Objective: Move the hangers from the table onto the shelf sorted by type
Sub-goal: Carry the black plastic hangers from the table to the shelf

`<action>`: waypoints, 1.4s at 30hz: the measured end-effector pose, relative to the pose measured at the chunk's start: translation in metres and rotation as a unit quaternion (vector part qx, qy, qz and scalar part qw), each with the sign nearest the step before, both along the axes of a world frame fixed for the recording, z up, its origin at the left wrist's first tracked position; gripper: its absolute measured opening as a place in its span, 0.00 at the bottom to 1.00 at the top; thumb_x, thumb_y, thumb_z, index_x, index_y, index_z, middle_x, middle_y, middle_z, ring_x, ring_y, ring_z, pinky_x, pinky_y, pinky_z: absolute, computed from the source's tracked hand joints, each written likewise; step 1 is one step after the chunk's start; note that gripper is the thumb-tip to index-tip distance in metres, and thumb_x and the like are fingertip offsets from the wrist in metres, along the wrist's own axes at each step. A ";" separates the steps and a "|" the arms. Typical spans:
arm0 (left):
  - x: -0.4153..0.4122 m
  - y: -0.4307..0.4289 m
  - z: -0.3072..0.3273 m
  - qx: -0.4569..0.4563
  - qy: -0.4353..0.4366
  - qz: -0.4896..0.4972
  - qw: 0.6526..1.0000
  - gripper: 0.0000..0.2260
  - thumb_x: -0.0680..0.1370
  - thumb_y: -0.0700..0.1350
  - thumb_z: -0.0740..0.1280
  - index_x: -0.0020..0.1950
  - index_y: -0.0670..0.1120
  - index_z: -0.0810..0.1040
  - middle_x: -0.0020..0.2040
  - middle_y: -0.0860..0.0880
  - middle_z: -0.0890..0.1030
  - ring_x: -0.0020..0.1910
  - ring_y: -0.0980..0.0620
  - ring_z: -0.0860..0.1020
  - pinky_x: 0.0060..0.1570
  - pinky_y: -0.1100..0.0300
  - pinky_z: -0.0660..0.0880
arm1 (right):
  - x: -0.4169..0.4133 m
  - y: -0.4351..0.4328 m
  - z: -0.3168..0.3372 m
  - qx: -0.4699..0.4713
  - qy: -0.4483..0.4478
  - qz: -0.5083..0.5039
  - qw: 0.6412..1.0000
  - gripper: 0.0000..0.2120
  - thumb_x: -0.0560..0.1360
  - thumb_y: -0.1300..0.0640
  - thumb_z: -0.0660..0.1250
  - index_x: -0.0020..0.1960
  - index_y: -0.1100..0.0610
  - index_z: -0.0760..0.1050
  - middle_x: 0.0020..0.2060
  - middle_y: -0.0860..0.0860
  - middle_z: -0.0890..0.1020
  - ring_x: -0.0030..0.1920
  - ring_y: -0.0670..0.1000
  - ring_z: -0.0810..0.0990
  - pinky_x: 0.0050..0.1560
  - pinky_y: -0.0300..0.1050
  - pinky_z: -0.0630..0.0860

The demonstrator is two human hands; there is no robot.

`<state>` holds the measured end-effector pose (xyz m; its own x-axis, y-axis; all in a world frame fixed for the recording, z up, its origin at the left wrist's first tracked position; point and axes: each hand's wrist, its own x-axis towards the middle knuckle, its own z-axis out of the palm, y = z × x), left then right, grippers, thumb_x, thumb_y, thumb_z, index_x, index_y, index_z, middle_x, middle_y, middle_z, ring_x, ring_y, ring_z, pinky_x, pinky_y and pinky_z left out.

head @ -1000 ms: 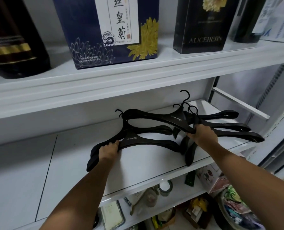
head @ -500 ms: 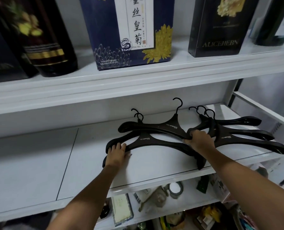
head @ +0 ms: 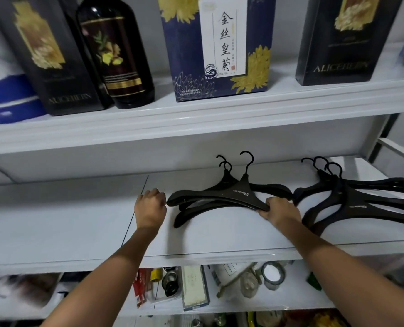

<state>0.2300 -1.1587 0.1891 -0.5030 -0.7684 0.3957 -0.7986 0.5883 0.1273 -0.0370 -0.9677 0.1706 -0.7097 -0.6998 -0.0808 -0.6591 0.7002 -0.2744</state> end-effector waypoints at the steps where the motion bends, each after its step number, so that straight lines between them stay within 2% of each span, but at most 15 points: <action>1: 0.001 -0.003 0.004 0.007 0.008 0.022 1.000 0.07 0.65 0.27 0.64 0.33 0.37 0.78 0.36 0.39 0.79 0.36 0.39 0.77 0.39 0.52 0.70 | 0.002 -0.001 -0.003 0.007 0.002 0.007 1.000 0.16 0.74 0.44 0.67 0.52 0.56 0.77 0.50 0.55 0.81 0.53 0.57 0.80 0.50 0.46 0.74; 3: 0.000 -0.012 0.007 0.013 0.018 0.050 0.999 0.08 0.68 0.29 0.62 0.38 0.38 0.79 0.41 0.40 0.79 0.41 0.39 0.76 0.43 0.52 0.69 | 0.004 -0.002 -0.009 0.024 0.007 0.022 0.999 0.16 0.74 0.44 0.67 0.55 0.55 0.77 0.51 0.54 0.81 0.53 0.57 0.80 0.50 0.46 0.74; 6: -0.010 -0.018 0.004 0.034 0.013 -0.017 0.999 0.14 0.70 0.31 0.60 0.50 0.42 0.79 0.52 0.44 0.79 0.53 0.42 0.76 0.53 0.53 0.67 | 0.007 -0.003 -0.018 0.055 0.022 0.044 0.997 0.17 0.74 0.44 0.68 0.55 0.55 0.76 0.52 0.55 0.81 0.55 0.58 0.80 0.52 0.47 0.75; 9: -0.032 -0.017 -0.009 0.077 -0.092 -0.109 0.987 0.18 0.77 0.40 0.59 0.66 0.48 0.70 0.66 0.49 0.72 0.64 0.48 0.70 0.64 0.57 0.61 | 0.007 -0.003 -0.027 0.074 0.018 0.055 0.996 0.16 0.74 0.44 0.67 0.54 0.54 0.77 0.51 0.54 0.81 0.54 0.57 0.80 0.51 0.47 0.75; 13: -0.064 -0.004 -0.035 0.106 -0.144 -0.168 0.969 0.23 0.81 0.54 0.55 0.75 0.50 0.58 0.76 0.51 0.60 0.73 0.50 0.60 0.72 0.56 0.54 | 0.005 -0.005 -0.034 0.077 0.021 0.051 0.996 0.16 0.74 0.43 0.67 0.54 0.54 0.77 0.51 0.54 0.82 0.54 0.57 0.80 0.50 0.46 0.74; 18: -0.087 0.006 -0.062 0.152 -0.211 -0.172 0.950 0.35 0.77 0.66 0.56 0.78 0.54 0.48 0.79 0.52 0.46 0.78 0.47 0.46 0.76 0.51 0.43 | 0.004 -0.010 -0.042 0.093 0.038 0.054 0.993 0.18 0.75 0.42 0.67 0.55 0.55 0.77 0.53 0.54 0.81 0.57 0.56 0.78 0.53 0.47 0.73; 23: -0.093 -0.002 -0.075 0.157 -0.272 -0.149 0.938 0.41 0.74 0.70 0.54 0.78 0.52 0.42 0.79 0.46 0.41 0.77 0.43 0.41 0.75 0.47 0.40 | 0.001 -0.017 -0.049 0.103 0.092 0.067 0.988 0.21 0.74 0.40 0.66 0.58 0.55 0.76 0.57 0.53 0.79 0.62 0.55 0.72 0.60 0.48 0.68; 27: -0.095 -0.007 -0.082 0.132 -0.311 -0.132 0.932 0.41 0.73 0.73 0.49 0.78 0.52 0.40 0.78 0.43 0.40 0.77 0.43 0.39 0.75 0.46 0.39 | 0.002 -0.017 -0.058 0.069 0.181 0.105 0.975 0.34 0.68 0.33 0.67 0.66 0.55 0.69 0.62 0.55 0.73 0.63 0.57 0.70 0.63 0.51 0.67; 30: -0.095 -0.009 -0.085 0.126 -0.310 -0.121 0.934 0.40 0.72 0.74 0.45 0.77 0.54 0.40 0.78 0.42 0.39 0.77 0.45 0.39 0.75 0.47 0.39 | 0.002 -0.018 -0.062 0.021 0.236 0.116 0.965 0.41 0.64 0.28 0.66 0.66 0.57 0.74 0.63 0.60 0.76 0.62 0.62 0.75 0.66 0.58 0.69; 31: -0.095 -0.009 -0.086 0.127 -0.309 -0.117 0.935 0.40 0.72 0.74 0.43 0.77 0.54 0.39 0.78 0.42 0.39 0.77 0.45 0.38 0.75 0.47 0.38 | 0.000 -0.018 -0.064 0.009 0.234 0.110 0.966 0.41 0.67 0.28 0.63 0.68 0.57 0.73 0.65 0.62 0.74 0.65 0.63 0.73 0.68 0.60 0.65; 34: -0.095 -0.007 -0.089 0.123 -0.312 -0.107 0.936 0.38 0.72 0.72 0.38 0.77 0.54 0.39 0.78 0.41 0.39 0.77 0.44 0.38 0.74 0.46 0.38 | -0.006 -0.020 -0.077 0.062 0.192 0.089 0.975 0.42 0.74 0.29 0.48 0.78 0.56 0.53 0.75 0.64 0.57 0.75 0.63 0.56 0.75 0.59 0.48; 36: -0.096 -0.007 -0.092 0.119 -0.312 -0.102 0.937 0.36 0.75 0.71 0.41 0.77 0.54 0.39 0.78 0.41 0.39 0.77 0.44 0.38 0.74 0.45 0.38 | -0.009 -0.022 -0.082 0.088 0.187 0.087 0.975 0.42 0.75 0.29 0.43 0.78 0.55 0.47 0.75 0.64 0.54 0.75 0.63 0.53 0.75 0.58 0.46; 42: -0.099 -0.010 -0.093 0.107 -0.310 -0.091 0.940 0.35 0.75 0.70 0.42 0.77 0.54 0.40 0.78 0.39 0.41 0.77 0.43 0.39 0.75 0.44 0.39 | -0.015 -0.032 -0.082 0.103 0.186 0.095 0.972 0.41 0.75 0.29 0.43 0.79 0.55 0.43 0.76 0.65 0.52 0.76 0.63 0.50 0.75 0.58 0.45</action>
<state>0.1306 -1.1687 0.0962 -0.7172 -0.6758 -0.1703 -0.6470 0.7364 -0.1978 -0.0517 -0.9999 0.0890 -0.5756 -0.8177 0.0037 -0.8092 0.5703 0.1414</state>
